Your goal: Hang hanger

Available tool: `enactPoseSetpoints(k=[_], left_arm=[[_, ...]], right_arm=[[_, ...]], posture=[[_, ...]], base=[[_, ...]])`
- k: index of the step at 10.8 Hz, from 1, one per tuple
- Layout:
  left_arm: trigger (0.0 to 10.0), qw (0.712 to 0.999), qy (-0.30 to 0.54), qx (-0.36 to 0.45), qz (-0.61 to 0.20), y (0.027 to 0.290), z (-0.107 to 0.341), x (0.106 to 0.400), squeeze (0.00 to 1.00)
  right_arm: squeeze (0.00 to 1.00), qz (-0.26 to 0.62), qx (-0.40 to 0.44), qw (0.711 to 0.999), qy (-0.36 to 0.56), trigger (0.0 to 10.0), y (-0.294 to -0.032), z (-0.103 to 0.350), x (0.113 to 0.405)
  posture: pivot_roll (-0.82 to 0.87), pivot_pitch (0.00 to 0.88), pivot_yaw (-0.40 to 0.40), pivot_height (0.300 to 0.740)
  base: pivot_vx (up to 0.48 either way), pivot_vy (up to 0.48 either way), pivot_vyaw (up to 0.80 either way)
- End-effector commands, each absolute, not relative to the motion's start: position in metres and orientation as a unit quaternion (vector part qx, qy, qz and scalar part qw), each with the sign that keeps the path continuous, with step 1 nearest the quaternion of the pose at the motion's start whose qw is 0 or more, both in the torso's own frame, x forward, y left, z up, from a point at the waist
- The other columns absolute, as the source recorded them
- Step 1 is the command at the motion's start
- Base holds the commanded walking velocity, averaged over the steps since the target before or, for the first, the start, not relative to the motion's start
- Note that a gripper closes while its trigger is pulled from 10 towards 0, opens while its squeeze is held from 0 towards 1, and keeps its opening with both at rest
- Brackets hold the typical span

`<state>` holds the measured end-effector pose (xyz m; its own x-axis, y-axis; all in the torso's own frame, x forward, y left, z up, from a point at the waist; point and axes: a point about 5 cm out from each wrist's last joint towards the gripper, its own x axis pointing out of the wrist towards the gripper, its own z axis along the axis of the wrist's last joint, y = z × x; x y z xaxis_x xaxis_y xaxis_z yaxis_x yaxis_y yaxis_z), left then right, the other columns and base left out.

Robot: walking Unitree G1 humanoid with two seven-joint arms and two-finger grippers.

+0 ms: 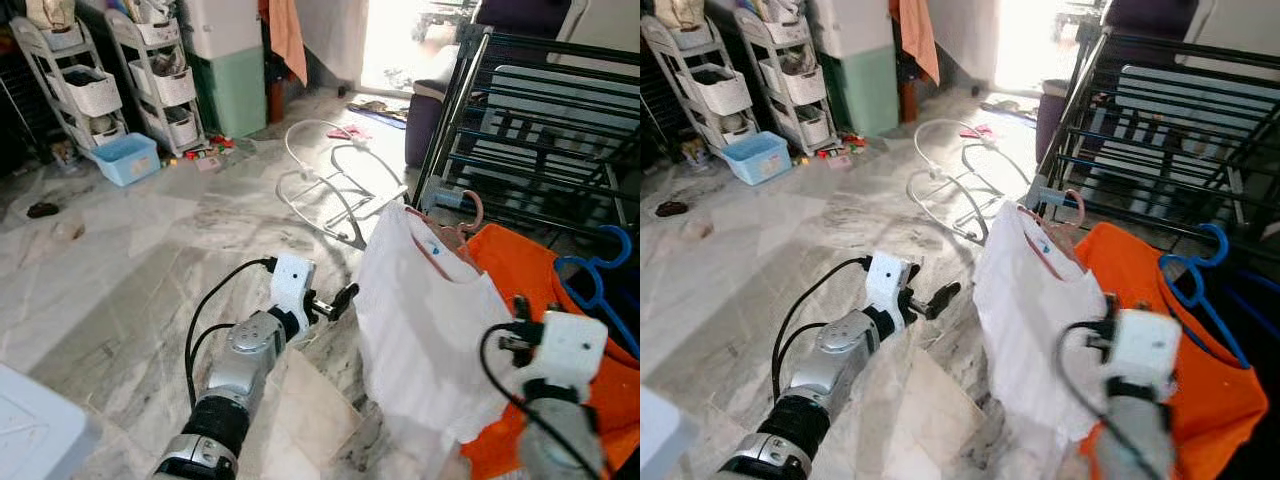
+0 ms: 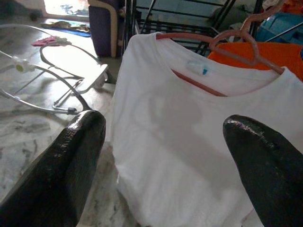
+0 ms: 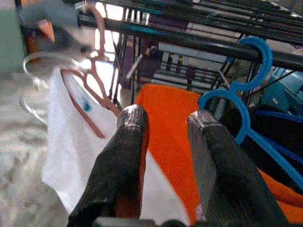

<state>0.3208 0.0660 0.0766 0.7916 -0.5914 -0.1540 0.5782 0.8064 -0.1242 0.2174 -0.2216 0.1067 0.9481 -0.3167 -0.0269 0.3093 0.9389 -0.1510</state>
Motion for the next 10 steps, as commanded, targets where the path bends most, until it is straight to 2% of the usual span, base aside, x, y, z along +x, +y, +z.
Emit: enactPoseSetpoints(k=[1,2,5,8,9,10], left_arm=[[10.0,0.946,0.09,-0.03,-0.31,0.065,0.081,0.324,0.0],[10.0,0.947,0.09,-0.035,-0.305,0.067,0.081,0.326,0.0],[10.0,0.949,0.097,-0.053,-0.295,0.067,0.08,0.324,0.0],[10.0,0.944,0.111,-0.038,-0.309,0.081,0.078,0.315,0.0],[10.0,0.933,0.12,-0.053,-0.335,0.084,0.077,0.309,0.0],[10.0,0.926,0.119,-0.057,-0.354,0.085,0.079,0.304,0.0]], right_arm=[[0.0,-0.158,-0.074,0.984,0.03,10.0,-0.229,0.109,0.219],[0.0,-0.144,-0.078,0.986,0.043,10.0,-0.242,0.11,0.22],[0.0,-0.071,-0.075,0.992,0.075,10.0,-0.252,0.107,0.23],[0.0,0.006,-0.046,0.991,0.128,10.0,-0.281,0.102,0.267],[0.0,0.007,-0.06,0.988,0.139,10.0,-0.291,0.101,0.284],[0.29,0.008,-0.037,0.988,0.147,10.0,-0.294,0.1,0.296]], posture=[[0.02,0.005,-0.035,0.74],[0.02,0.013,-0.042,0.74],[0.03,0.037,-0.047,0.74],[0.08,0.118,-0.029,0.74],[0.11,0.138,-0.026,0.74],[0.12,0.146,-0.027,0.74]], base=[[0.0,0.0,0.0],[0.0,0.0,0.0],[0.0,0.0,0.0],[0.0,0.0,0.0],[0.0,0.0,0.0],[0.0,0.0,0.0]])
